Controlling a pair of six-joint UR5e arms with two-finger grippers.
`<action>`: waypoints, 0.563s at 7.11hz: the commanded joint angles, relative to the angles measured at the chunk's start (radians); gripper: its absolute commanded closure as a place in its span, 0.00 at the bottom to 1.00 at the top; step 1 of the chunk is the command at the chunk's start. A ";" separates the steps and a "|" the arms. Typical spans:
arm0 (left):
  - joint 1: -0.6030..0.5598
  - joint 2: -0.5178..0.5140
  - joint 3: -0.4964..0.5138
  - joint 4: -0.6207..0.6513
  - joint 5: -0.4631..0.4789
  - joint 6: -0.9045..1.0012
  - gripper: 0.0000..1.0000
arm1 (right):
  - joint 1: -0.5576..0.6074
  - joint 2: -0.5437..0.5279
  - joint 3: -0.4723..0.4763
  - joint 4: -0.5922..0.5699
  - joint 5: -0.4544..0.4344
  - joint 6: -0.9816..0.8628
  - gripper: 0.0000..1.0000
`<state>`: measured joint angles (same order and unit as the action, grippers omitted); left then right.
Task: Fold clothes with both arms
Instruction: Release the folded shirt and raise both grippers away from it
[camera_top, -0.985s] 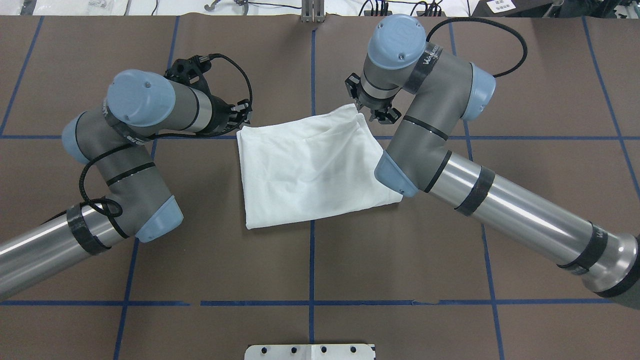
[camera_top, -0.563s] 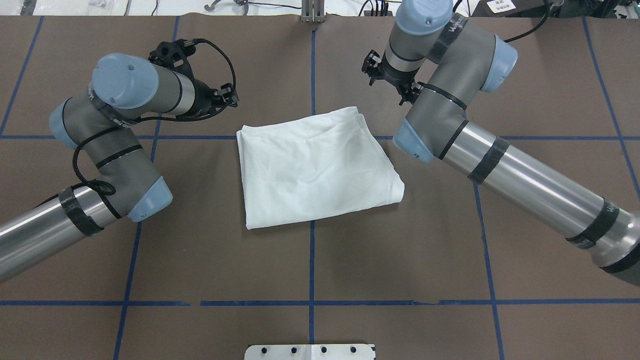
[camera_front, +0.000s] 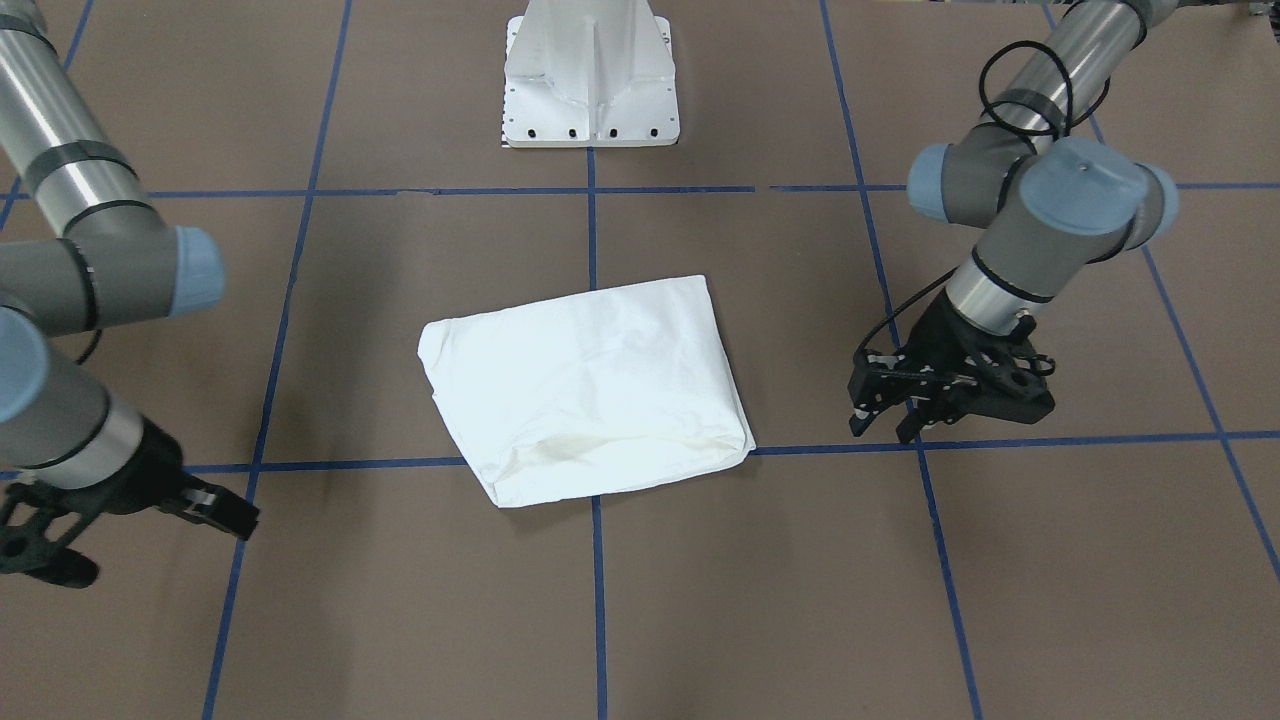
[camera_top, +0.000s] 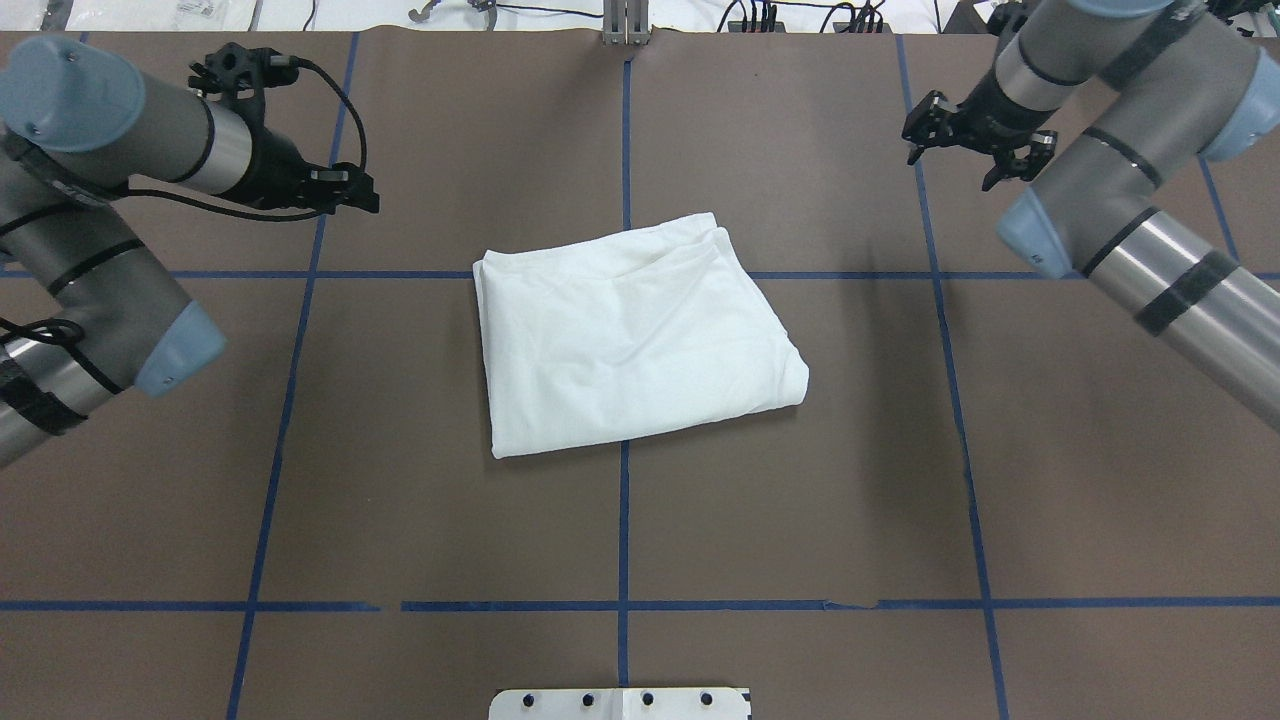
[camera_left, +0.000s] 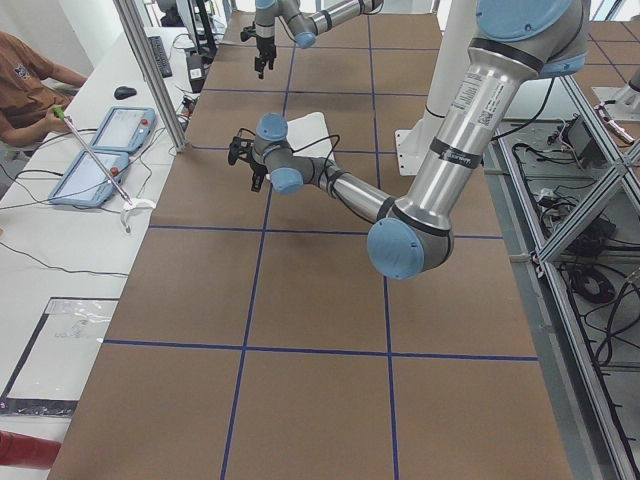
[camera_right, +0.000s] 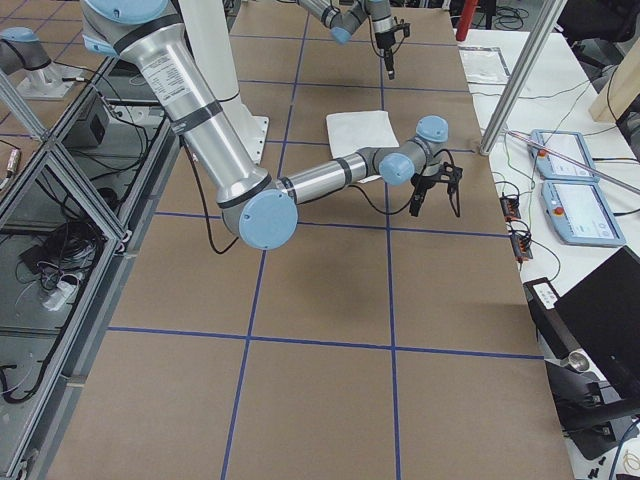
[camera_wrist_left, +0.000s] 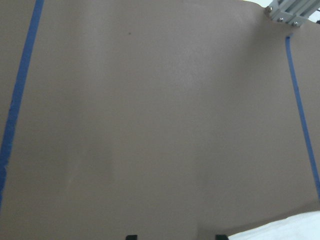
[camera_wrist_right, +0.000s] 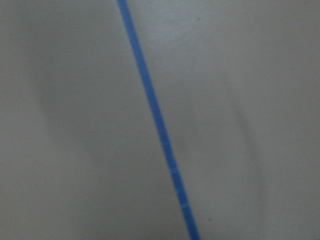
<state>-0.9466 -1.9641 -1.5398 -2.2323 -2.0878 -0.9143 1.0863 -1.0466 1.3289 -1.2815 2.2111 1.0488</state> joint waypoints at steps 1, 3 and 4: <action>-0.195 0.147 -0.013 0.003 -0.145 0.433 0.38 | 0.180 -0.136 0.021 -0.007 0.111 -0.338 0.00; -0.335 0.214 0.019 0.014 -0.208 0.683 0.35 | 0.304 -0.249 0.023 -0.007 0.156 -0.606 0.00; -0.395 0.223 0.076 0.014 -0.210 0.804 0.34 | 0.355 -0.303 0.035 -0.009 0.195 -0.684 0.00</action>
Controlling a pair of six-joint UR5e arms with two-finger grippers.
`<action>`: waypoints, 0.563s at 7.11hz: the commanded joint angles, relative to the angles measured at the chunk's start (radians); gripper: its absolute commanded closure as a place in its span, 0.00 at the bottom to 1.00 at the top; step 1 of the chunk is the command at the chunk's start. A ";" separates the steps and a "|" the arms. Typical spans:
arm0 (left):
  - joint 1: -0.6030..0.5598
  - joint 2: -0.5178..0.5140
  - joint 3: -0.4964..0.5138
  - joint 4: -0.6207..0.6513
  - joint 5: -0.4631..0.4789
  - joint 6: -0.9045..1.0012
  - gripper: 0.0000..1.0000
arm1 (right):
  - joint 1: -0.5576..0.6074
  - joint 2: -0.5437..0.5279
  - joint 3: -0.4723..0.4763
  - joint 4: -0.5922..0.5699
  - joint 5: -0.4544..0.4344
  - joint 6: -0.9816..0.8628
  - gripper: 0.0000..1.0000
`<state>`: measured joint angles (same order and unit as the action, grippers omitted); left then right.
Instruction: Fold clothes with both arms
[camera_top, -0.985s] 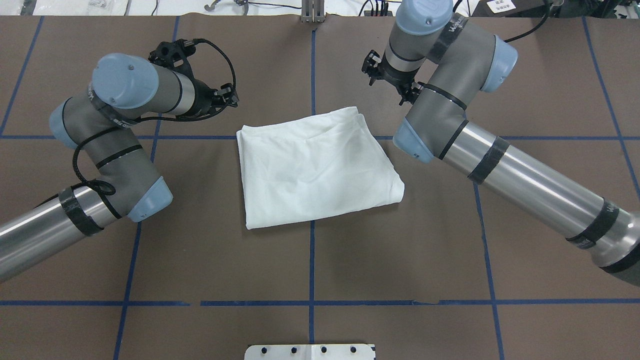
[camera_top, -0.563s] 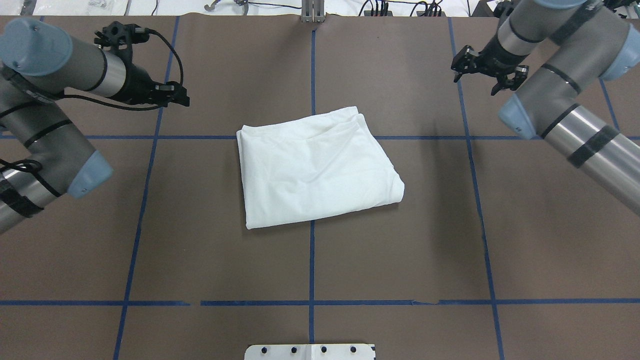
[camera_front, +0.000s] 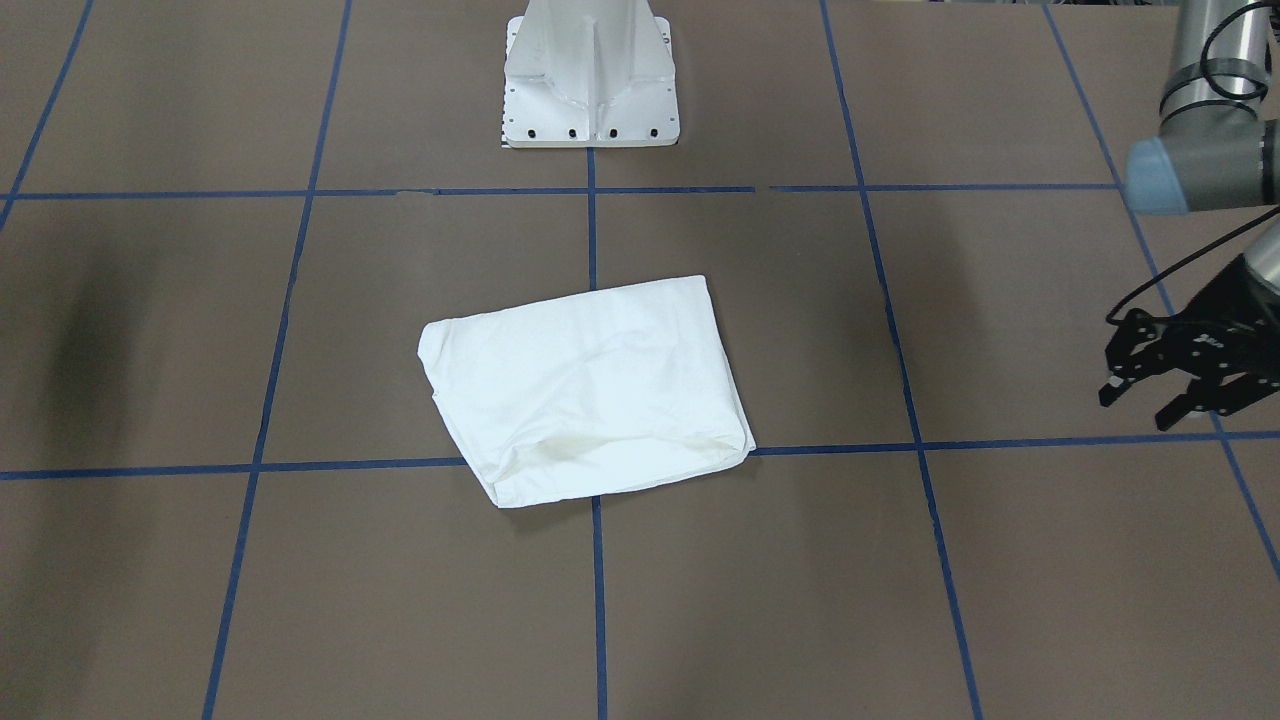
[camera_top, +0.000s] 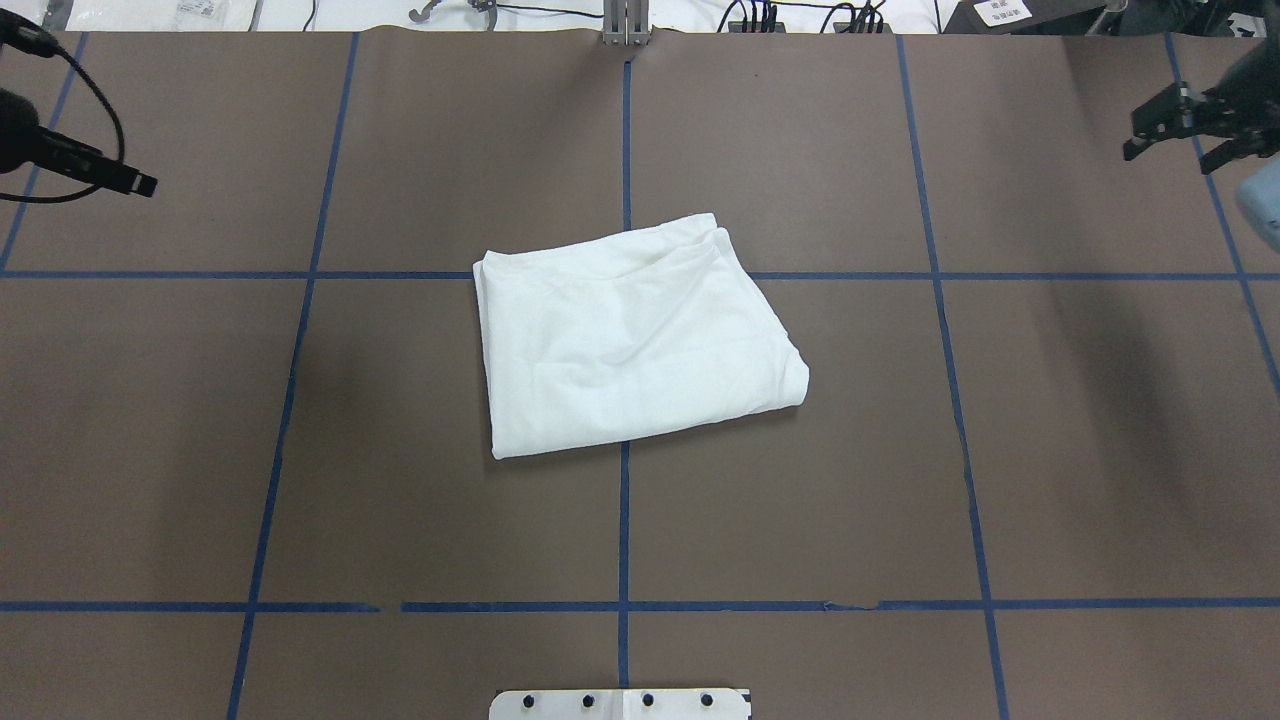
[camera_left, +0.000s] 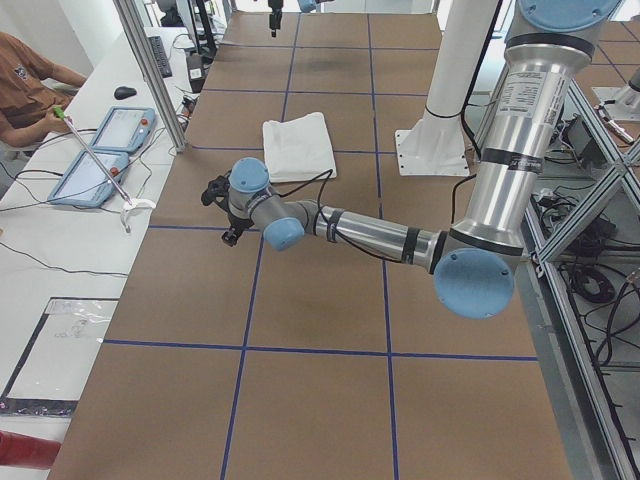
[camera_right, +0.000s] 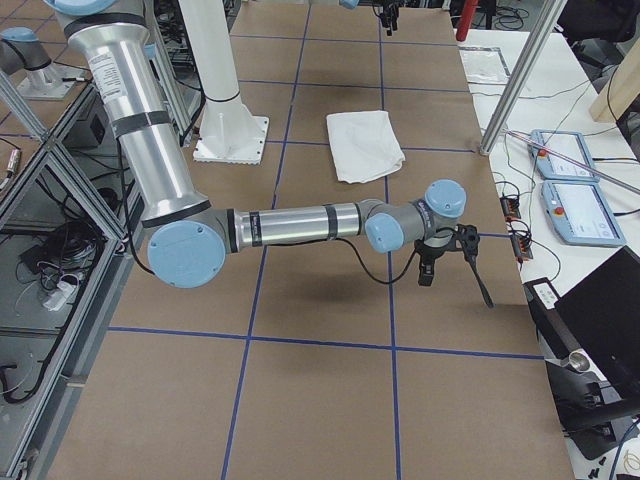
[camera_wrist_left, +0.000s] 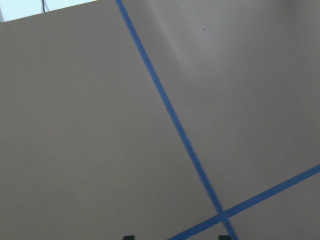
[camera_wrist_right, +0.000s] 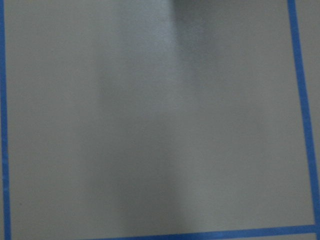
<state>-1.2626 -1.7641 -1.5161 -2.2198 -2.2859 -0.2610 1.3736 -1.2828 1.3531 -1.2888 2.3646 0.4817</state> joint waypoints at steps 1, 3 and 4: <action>-0.140 0.023 0.113 0.002 -0.010 0.255 0.31 | 0.094 -0.120 0.027 -0.007 0.044 -0.211 0.00; -0.213 0.020 0.198 0.012 -0.010 0.394 0.01 | 0.145 -0.122 0.037 -0.167 0.032 -0.444 0.00; -0.218 0.006 0.194 0.108 -0.010 0.390 0.00 | 0.163 -0.128 0.085 -0.244 0.028 -0.472 0.00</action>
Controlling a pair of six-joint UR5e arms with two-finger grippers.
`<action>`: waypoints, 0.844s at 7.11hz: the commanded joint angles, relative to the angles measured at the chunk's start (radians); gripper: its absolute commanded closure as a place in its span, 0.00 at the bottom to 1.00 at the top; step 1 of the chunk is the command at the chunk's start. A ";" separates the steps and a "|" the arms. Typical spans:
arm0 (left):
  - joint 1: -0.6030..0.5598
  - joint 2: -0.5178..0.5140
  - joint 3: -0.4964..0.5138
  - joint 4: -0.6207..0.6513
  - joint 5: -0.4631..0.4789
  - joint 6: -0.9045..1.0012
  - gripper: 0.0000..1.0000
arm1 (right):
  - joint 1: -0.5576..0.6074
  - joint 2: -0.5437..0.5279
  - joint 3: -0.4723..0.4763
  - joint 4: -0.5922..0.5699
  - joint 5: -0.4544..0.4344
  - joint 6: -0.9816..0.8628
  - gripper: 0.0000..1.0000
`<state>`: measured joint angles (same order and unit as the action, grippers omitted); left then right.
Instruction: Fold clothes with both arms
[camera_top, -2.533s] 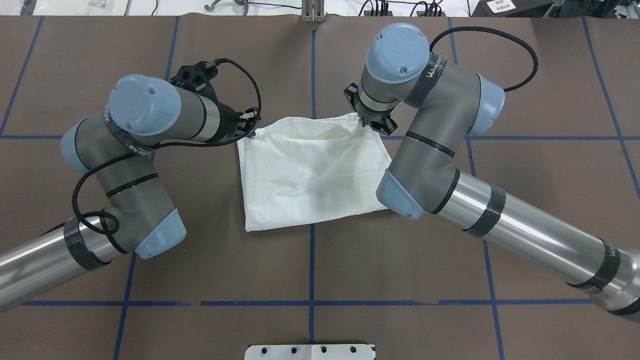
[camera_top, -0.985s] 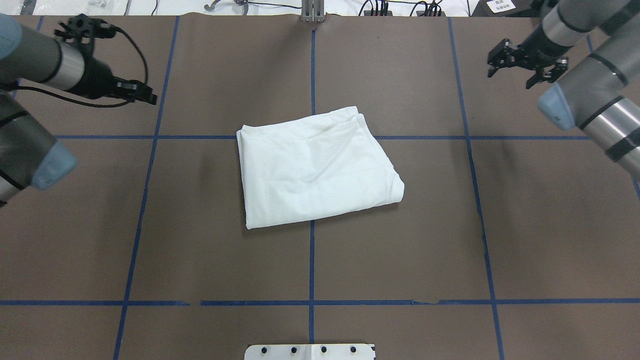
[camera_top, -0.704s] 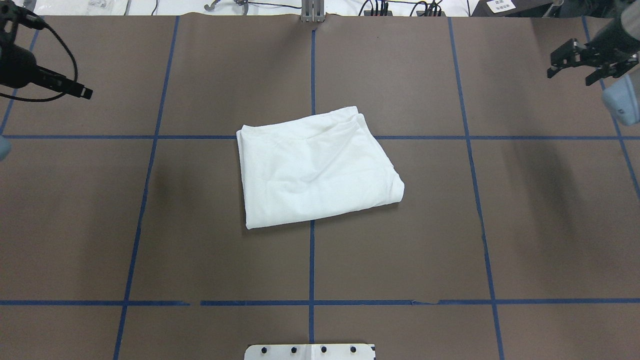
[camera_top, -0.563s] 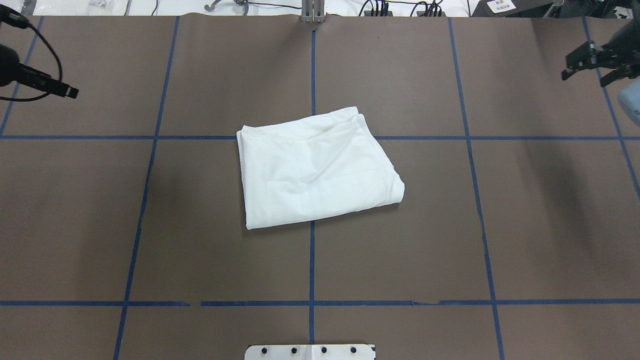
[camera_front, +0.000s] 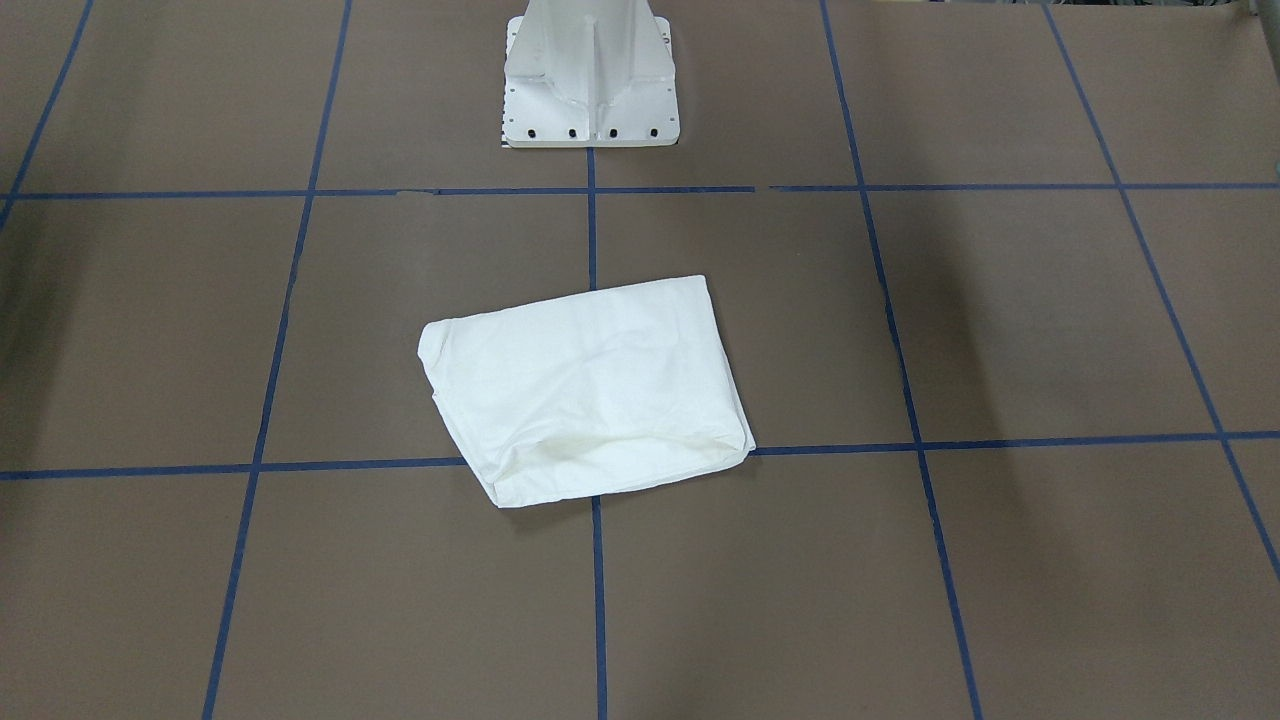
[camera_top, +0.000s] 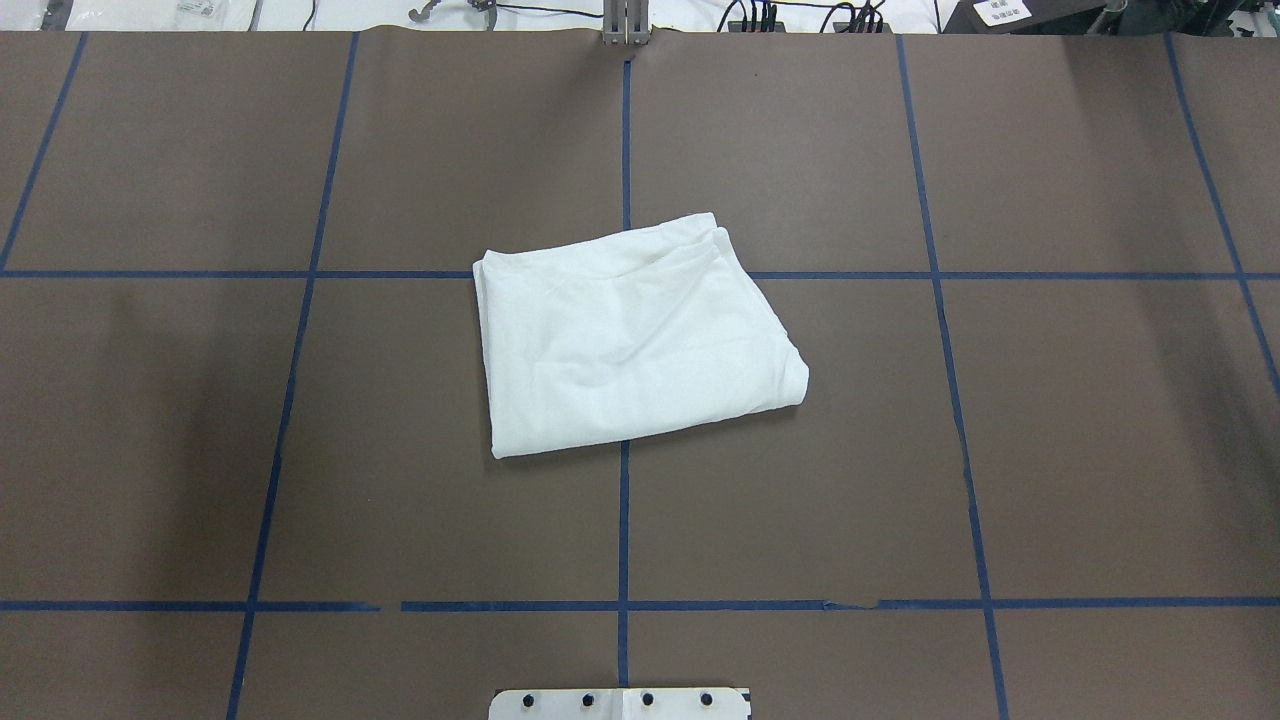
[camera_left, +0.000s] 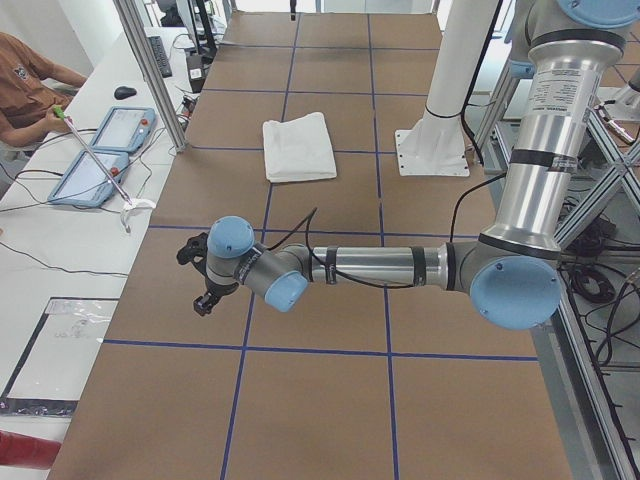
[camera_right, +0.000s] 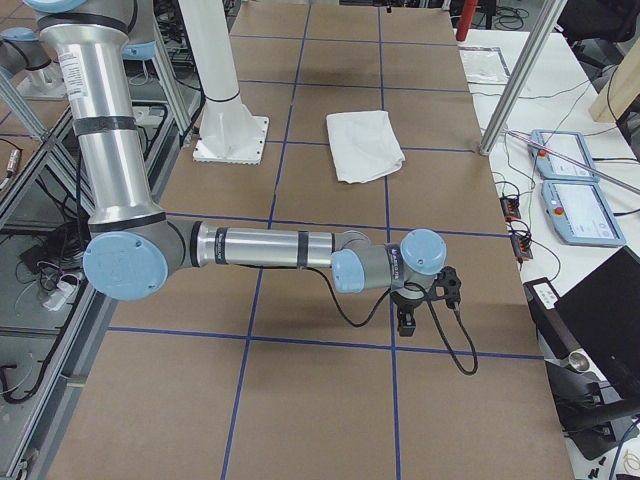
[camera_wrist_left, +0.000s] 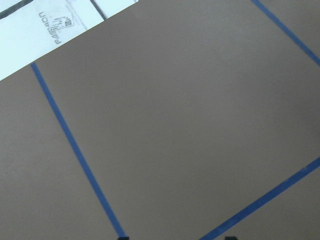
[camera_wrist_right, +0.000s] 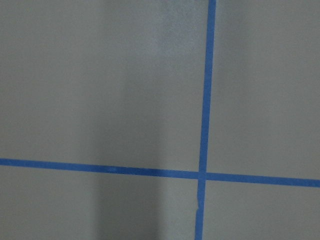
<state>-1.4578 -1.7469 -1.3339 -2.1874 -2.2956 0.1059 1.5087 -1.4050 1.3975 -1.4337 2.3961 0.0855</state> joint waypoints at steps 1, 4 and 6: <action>-0.041 -0.055 0.010 0.194 -0.007 0.023 0.00 | 0.028 -0.012 0.064 -0.134 -0.006 -0.076 0.00; -0.110 -0.022 -0.004 0.238 -0.125 -0.040 0.00 | -0.016 -0.011 0.133 -0.206 -0.020 -0.076 0.00; -0.104 0.013 -0.036 0.230 -0.108 -0.049 0.00 | -0.015 -0.022 0.143 -0.202 -0.017 -0.078 0.00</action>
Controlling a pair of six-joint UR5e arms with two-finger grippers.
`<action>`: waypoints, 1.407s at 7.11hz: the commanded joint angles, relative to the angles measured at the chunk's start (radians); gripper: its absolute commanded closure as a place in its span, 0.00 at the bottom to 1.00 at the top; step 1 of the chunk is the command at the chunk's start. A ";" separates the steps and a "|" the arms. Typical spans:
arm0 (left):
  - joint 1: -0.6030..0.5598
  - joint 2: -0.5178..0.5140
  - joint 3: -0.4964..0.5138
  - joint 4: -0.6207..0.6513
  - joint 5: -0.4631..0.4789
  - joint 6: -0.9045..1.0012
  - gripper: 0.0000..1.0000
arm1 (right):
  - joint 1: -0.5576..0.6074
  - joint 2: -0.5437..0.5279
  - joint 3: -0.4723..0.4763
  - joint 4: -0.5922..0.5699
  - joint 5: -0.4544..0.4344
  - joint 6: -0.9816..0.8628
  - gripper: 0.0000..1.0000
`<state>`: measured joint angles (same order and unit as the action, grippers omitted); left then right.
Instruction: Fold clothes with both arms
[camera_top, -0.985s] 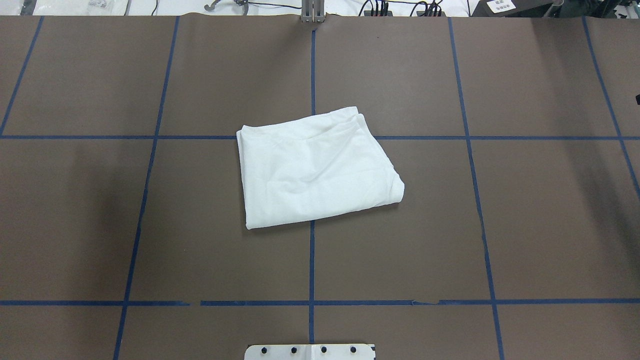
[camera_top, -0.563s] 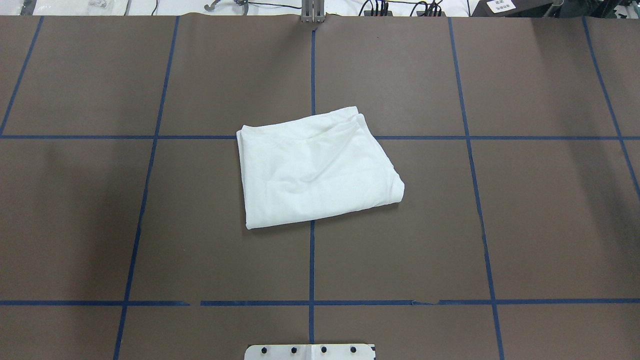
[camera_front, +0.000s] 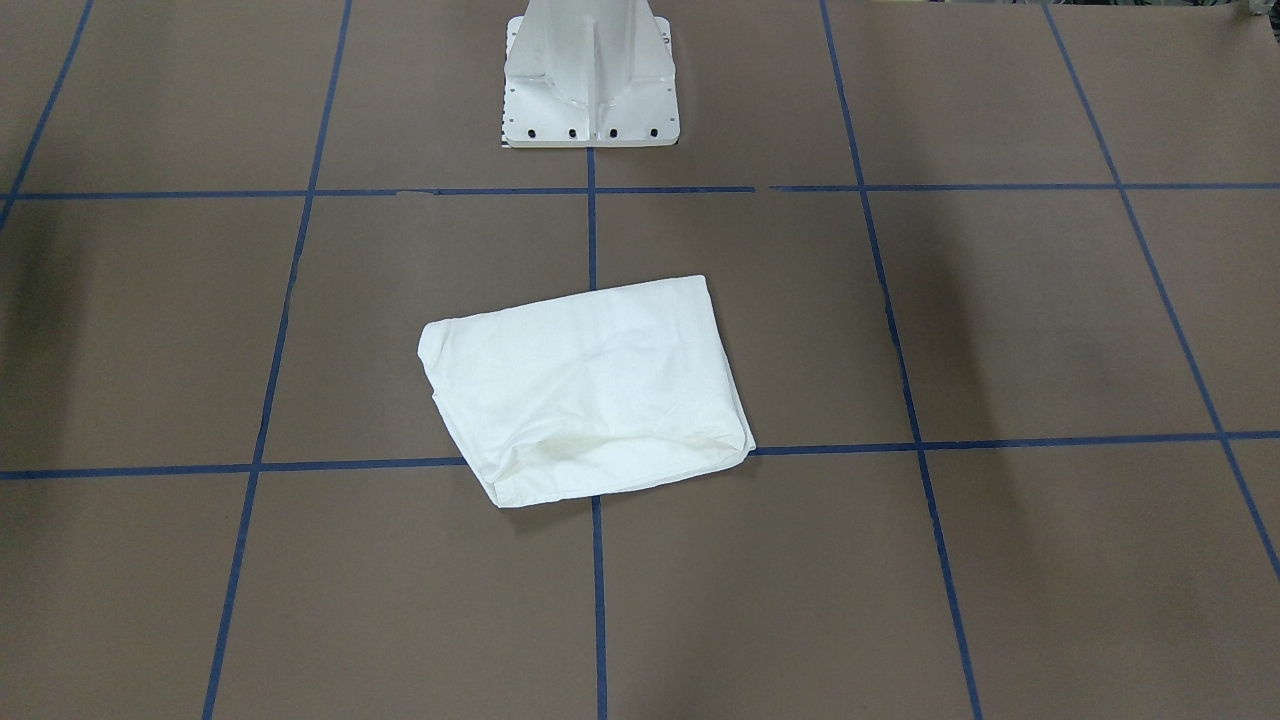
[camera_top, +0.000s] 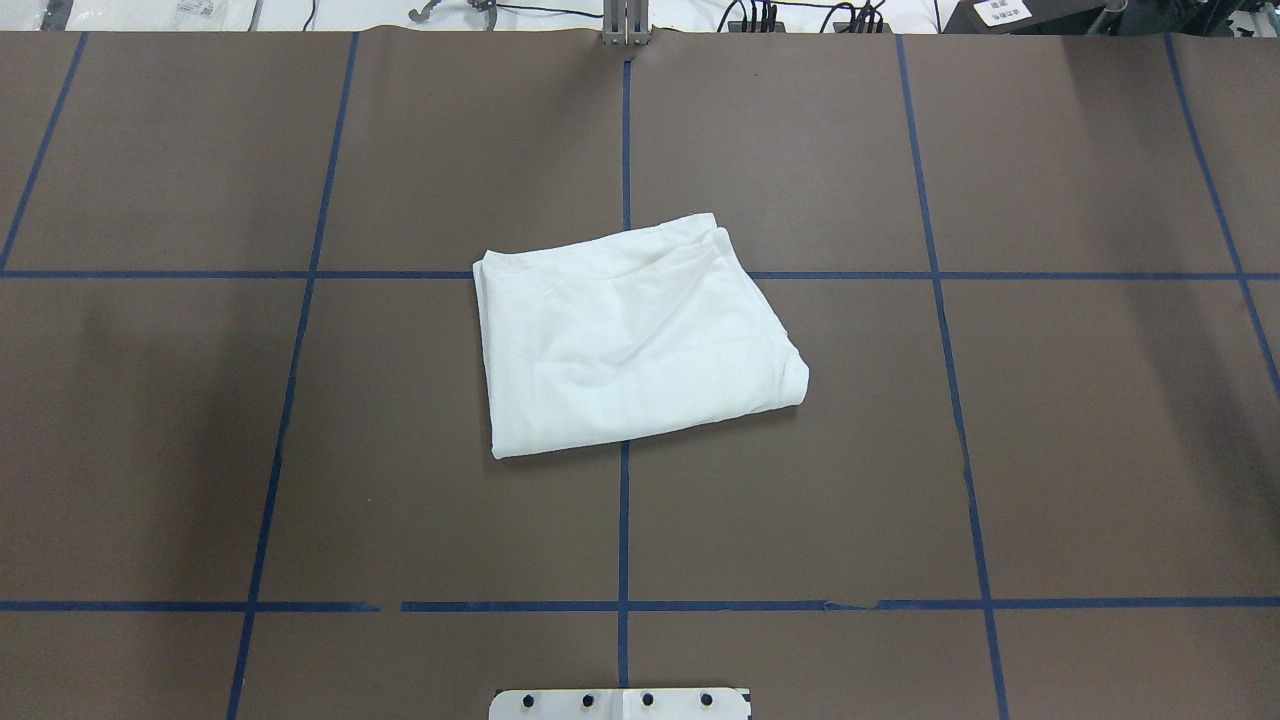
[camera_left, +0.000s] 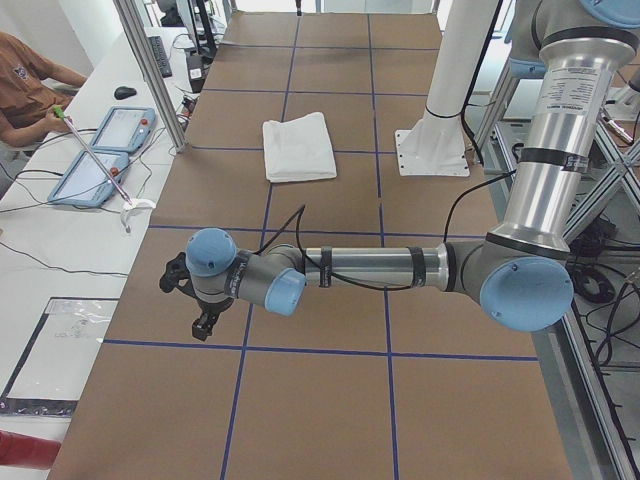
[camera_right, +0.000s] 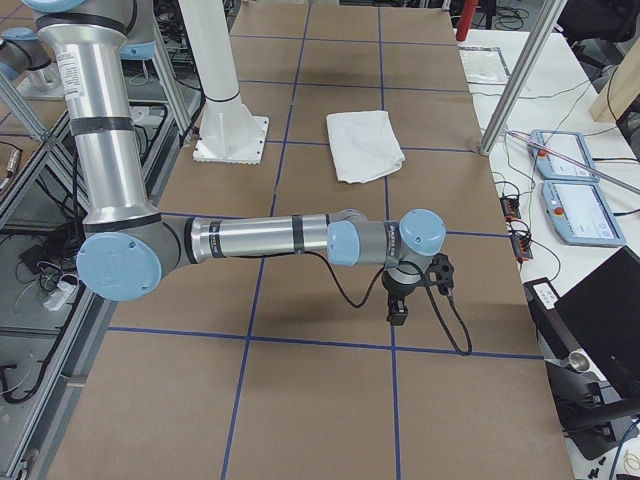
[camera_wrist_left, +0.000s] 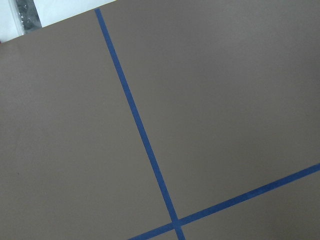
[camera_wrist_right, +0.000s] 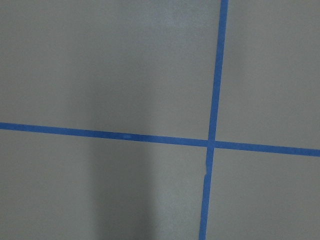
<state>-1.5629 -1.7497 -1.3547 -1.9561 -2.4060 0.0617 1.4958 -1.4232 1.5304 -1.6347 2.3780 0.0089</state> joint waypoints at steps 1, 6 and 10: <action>-0.002 0.009 -0.046 -0.003 0.010 -0.006 0.00 | -0.003 -0.022 0.034 0.002 -0.002 0.000 0.00; 0.003 0.074 -0.106 -0.021 0.010 -0.005 0.00 | -0.012 -0.068 0.129 -0.001 0.001 0.023 0.00; 0.004 0.076 -0.124 -0.024 0.074 -0.002 0.00 | -0.029 -0.071 0.123 -0.005 -0.051 0.020 0.00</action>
<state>-1.5590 -1.6765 -1.4701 -1.9806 -2.3530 0.0590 1.4784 -1.4895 1.6553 -1.6386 2.3518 0.0299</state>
